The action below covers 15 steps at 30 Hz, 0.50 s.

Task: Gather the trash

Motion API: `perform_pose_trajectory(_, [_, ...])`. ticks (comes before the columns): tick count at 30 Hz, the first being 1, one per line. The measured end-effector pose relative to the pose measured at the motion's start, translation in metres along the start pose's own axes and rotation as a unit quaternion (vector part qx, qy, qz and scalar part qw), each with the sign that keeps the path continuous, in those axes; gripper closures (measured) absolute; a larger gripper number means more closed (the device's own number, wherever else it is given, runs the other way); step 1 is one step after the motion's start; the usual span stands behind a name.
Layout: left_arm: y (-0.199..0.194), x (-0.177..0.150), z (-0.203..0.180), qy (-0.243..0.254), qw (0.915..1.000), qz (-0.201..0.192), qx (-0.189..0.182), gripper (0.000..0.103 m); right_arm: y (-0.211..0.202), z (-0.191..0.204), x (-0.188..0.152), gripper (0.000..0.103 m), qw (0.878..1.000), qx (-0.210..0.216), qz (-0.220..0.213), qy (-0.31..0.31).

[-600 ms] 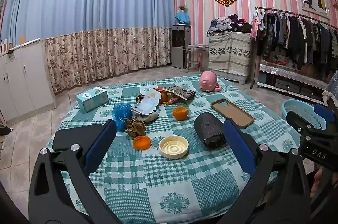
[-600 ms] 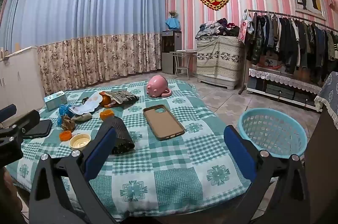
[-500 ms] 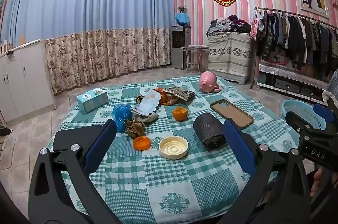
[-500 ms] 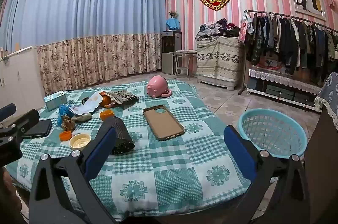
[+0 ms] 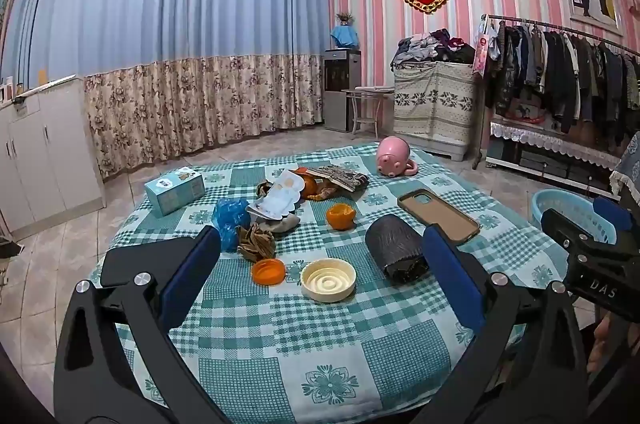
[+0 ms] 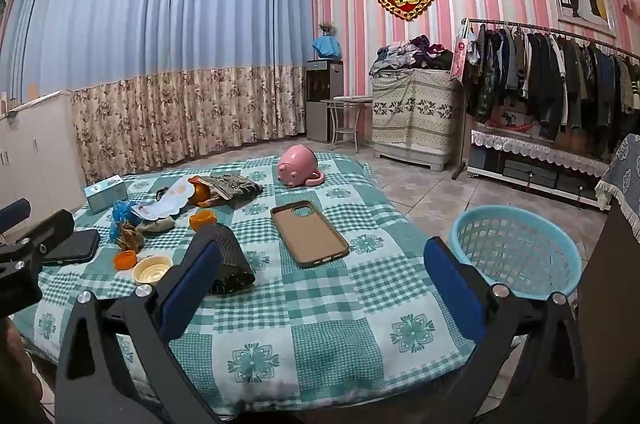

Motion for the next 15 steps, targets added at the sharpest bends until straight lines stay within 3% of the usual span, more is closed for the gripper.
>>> perform_pose_trajectory(15, [-0.0067, 0.0018, 0.0035, 0.001, 1.0000, -0.002, 0.001, 0.005, -0.0033, 0.0020, 0.0043, 0.004, 1.000, -0.001, -0.002, 0.000])
Point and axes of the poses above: each gripper's, at about its wrist camera, not at the fingertips, and y roughly the way its jaws point, z to its left, x to its top, the point moved 9 cm from there along y, roughly the way its jaws point, and after that the axes turned 1 degree about -z, right-handed, at the moved point
